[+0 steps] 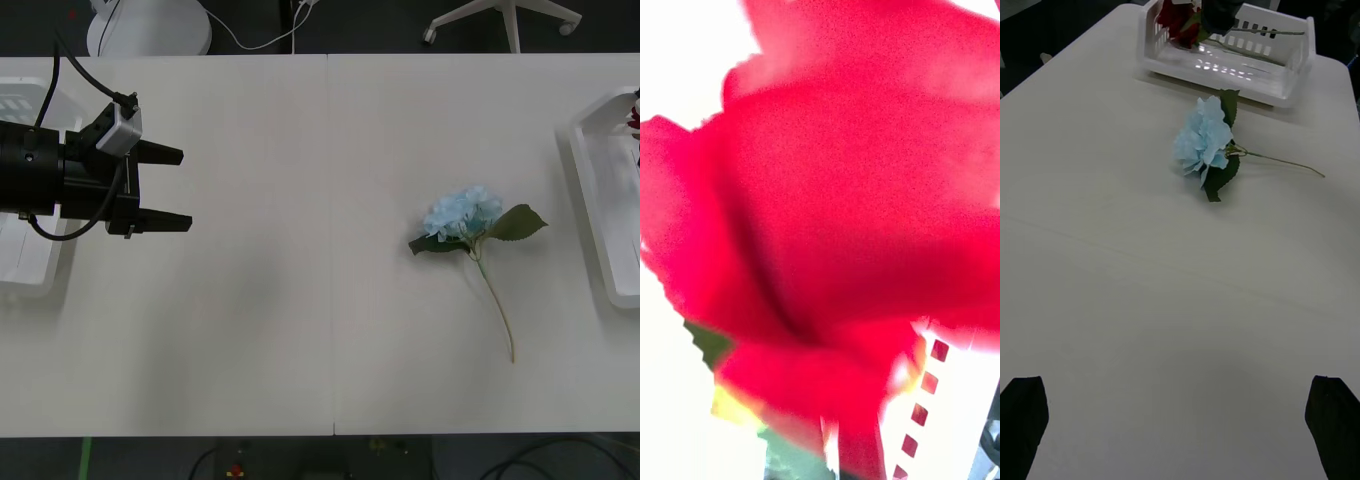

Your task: Put the red flowers into the right box and the blue flowers into the left box

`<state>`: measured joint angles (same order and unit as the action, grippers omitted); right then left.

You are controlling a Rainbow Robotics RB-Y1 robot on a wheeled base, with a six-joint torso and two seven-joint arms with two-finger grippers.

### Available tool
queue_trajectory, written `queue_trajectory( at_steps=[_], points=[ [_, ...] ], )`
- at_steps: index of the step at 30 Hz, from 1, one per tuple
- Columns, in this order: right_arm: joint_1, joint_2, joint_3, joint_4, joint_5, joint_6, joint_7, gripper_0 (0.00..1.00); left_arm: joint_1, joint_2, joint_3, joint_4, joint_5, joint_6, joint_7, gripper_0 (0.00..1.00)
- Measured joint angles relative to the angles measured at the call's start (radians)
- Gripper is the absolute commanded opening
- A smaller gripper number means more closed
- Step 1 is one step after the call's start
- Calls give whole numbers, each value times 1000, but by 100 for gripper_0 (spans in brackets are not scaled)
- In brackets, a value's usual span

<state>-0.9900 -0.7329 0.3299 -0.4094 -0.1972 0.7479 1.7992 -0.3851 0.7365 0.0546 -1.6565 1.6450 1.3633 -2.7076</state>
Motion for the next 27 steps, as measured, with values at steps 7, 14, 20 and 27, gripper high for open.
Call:
queue_trajectory(
  at_steps=[7, 14, 20, 27],
  points=[
    [1, 0, -7, 0, -5, 0, -21, 57, 0, 0, 0, 0, 0, 0, 0, 100],
    [-7, -2, -39, -1, -142, 48, -9, 75, 0, 0, 0, 0, 0, 0, 0, 100],
    [-26, -44, -39, -117, -435, 315, 179, 86, 0, 0, 0, 0, 0, 0, 0, 100],
    [-26, -123, -39, -335, -719, 575, 181, 96, 0, 0, 0, 0, 0, 0, 0, 100]
  ],
)
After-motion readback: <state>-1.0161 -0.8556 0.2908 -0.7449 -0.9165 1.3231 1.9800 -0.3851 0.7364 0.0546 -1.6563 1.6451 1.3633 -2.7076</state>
